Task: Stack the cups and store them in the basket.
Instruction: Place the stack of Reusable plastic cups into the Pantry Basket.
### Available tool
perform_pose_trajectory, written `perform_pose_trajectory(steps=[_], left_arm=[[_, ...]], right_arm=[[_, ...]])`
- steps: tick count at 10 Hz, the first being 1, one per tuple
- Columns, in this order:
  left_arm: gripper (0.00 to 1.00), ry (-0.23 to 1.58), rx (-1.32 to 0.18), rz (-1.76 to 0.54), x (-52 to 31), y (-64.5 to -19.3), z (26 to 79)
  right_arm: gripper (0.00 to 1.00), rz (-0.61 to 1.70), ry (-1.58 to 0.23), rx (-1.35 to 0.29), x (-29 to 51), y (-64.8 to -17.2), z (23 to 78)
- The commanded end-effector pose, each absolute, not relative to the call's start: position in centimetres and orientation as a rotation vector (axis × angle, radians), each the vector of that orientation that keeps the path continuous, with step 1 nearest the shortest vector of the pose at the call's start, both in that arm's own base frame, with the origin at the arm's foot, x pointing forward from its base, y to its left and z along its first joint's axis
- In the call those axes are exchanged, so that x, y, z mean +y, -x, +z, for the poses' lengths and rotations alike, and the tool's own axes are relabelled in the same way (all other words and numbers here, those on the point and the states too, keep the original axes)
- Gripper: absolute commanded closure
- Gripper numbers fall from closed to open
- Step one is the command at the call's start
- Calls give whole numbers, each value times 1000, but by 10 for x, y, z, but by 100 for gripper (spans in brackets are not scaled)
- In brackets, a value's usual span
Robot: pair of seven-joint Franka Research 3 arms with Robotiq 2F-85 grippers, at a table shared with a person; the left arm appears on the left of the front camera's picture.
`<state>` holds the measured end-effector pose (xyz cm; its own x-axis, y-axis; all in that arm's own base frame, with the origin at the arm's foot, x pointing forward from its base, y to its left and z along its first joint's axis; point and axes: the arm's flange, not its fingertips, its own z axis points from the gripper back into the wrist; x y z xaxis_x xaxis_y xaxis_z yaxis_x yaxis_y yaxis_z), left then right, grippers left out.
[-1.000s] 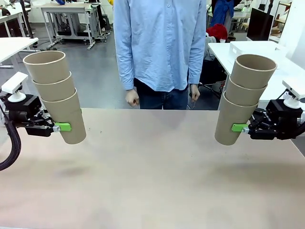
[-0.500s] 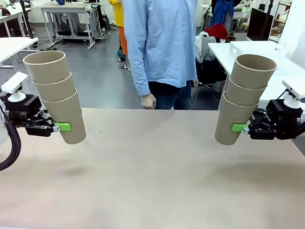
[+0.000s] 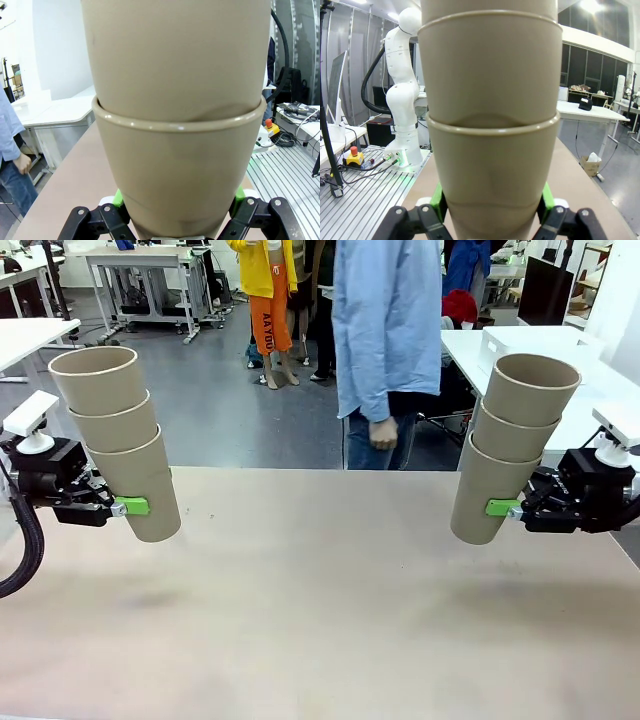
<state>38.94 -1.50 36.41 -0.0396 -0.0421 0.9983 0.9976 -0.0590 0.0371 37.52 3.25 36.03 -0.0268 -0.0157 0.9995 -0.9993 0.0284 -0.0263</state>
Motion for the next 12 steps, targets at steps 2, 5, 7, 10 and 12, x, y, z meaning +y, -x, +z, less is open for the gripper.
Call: perform_pose_trajectory(steps=[2, 5, 7, 10, 12], left_arm=[[15, 1205, -1183, -1304, -15, -389, 367], [15, 1205, -1183, -1304, -15, -389, 367], [15, 1205, -1183, -1304, -15, -389, 367], [15, 1205, -1183, -1304, -15, -389, 367], [15, 1205, -1183, -1304, -15, -389, 367]], right_arm=[[15, 1205, -1180, -1265, 32, -375, 364], [15, 1205, -1180, -1265, 32, -375, 364], [15, 1205, -1180, -1265, 32, -375, 364], [15, 1205, -1180, -1265, 32, -375, 364], [15, 1205, -1180, -1265, 32, -375, 364]])
